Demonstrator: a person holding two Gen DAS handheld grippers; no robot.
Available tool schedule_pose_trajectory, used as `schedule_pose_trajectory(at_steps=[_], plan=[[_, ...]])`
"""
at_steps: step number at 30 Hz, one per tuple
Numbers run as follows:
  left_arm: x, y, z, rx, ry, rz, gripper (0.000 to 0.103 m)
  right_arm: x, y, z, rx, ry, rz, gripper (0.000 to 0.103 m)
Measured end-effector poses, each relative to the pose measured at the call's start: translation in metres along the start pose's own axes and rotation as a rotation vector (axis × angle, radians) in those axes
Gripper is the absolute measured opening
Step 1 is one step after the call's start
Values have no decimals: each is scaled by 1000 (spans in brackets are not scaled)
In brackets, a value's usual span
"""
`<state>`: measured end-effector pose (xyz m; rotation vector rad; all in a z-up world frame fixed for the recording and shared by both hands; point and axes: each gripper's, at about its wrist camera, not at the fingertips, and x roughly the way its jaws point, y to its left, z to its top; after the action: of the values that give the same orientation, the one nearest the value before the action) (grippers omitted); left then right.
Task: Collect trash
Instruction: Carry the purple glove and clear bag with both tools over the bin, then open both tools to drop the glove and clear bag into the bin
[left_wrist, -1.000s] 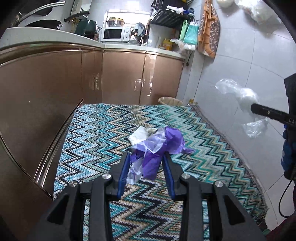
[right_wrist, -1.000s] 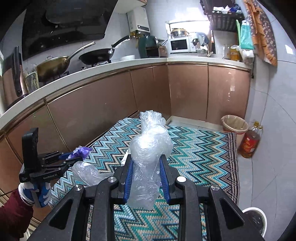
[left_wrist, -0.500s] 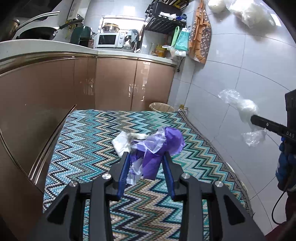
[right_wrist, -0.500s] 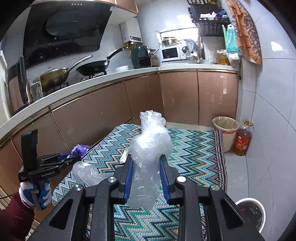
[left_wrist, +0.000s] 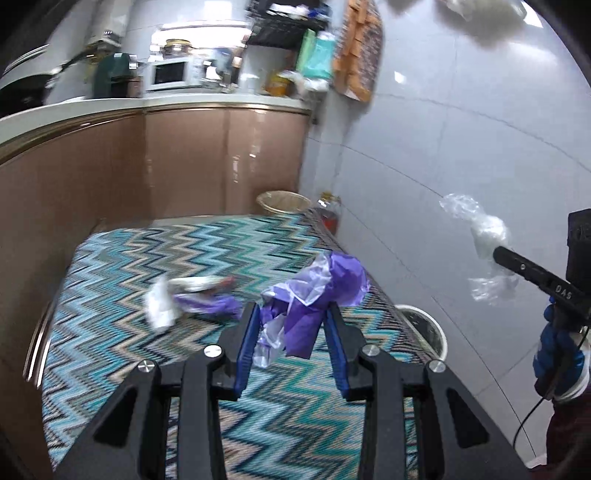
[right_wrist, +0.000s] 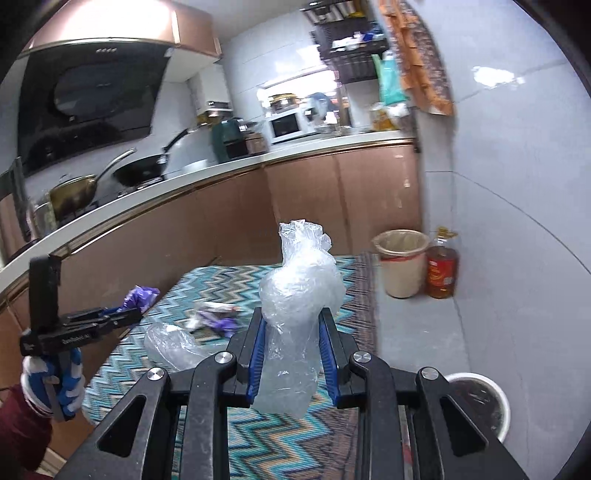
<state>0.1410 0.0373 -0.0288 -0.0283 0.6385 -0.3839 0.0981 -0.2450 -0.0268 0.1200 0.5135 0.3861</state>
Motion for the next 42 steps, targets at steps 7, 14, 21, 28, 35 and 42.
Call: schedule_pose_trajectory(at_steps=[7,14,21,28,35,42], plan=[[73,-95,22,111,111,-126,33,-14,-86,-24,133,-3,-107,26],[154,-185,31,202,233,-245,33,-9,-154,-46,202,56,-215,26],[232,-244,20,256,356,-281,34,15,-208,-64,266,126,-283,28],[286,-267,9,260,419,-285,34,35,-249,-81,311,191,-308,28],[323,-280,-5,245,478,-268,34,53,-269,-90,336,235,-327,28],[362,-288,-14,231,550,-258,36,66,-286,-103,356,285,-350,37]])
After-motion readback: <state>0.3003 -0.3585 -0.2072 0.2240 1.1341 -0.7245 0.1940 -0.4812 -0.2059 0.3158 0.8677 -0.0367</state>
